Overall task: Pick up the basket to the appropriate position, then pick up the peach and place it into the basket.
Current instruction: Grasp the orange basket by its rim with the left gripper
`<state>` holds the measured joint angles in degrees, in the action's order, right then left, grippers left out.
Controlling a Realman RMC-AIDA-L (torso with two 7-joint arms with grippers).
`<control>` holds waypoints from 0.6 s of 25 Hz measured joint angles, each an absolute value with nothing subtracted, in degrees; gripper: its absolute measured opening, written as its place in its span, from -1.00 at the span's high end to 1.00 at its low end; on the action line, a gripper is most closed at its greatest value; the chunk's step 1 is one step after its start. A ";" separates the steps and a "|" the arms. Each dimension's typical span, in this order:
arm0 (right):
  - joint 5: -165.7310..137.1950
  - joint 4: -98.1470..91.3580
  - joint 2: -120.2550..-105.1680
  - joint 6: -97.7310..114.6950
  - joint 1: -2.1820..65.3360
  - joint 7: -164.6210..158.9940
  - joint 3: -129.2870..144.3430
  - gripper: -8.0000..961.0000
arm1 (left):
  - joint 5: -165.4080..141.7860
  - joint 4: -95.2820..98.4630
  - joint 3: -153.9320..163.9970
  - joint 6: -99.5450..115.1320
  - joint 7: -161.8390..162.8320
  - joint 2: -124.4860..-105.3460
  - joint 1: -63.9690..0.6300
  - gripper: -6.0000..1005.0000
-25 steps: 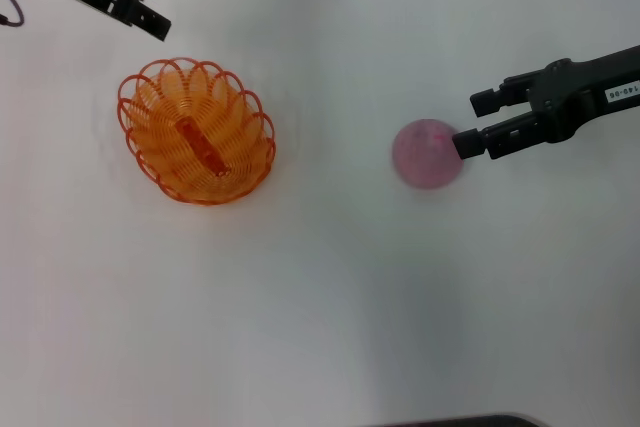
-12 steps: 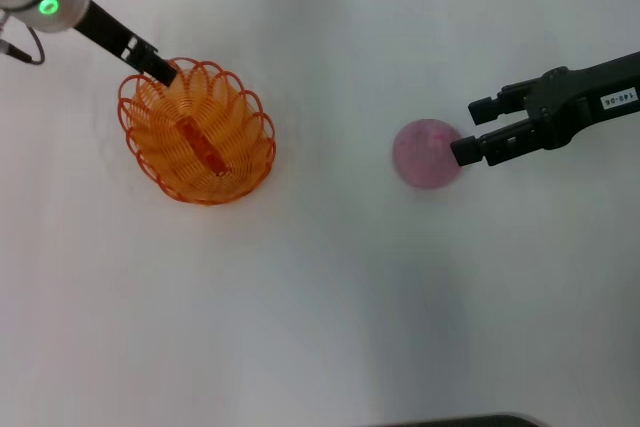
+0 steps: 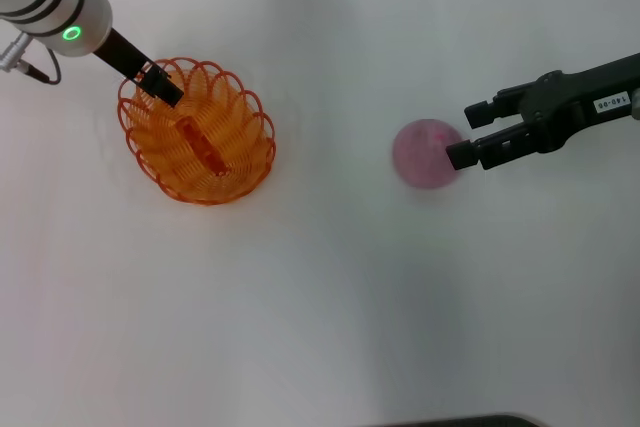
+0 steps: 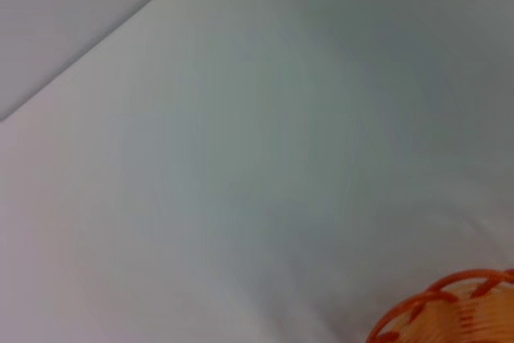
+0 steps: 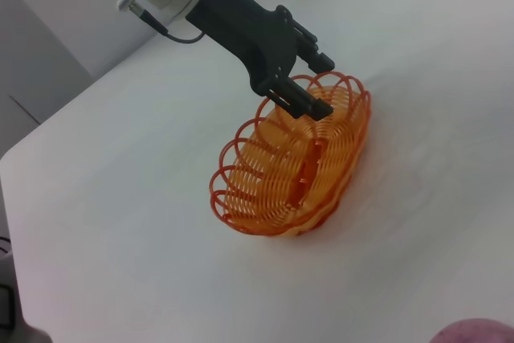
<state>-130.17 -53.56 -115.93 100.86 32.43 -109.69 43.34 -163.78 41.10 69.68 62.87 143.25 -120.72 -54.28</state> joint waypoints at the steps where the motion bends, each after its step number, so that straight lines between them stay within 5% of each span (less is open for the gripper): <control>1: -130.17 -53.55 -115.93 100.86 32.43 -109.69 43.36 -0.91 | -163.78 41.21 69.60 62.83 143.26 -120.75 -54.27 -0.59; 7: -130.17 -53.18 -115.93 100.44 32.43 -109.69 43.36 -0.91 | -163.74 41.61 69.70 62.79 143.26 -120.85 -54.32 -0.35; 9: -130.17 -52.93 -115.93 100.36 32.43 -109.69 43.36 -0.91 | -163.74 41.65 69.76 62.78 143.23 -120.87 -54.32 0.11; 15: -130.17 -52.90 -115.93 100.28 32.43 -109.69 43.43 -0.91 | -163.73 41.68 69.77 62.75 143.23 -120.85 -54.32 0.57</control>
<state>-130.17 -52.90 -115.93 100.28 32.43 -109.69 43.43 -163.73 41.68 69.77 62.75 143.23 -120.85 -54.32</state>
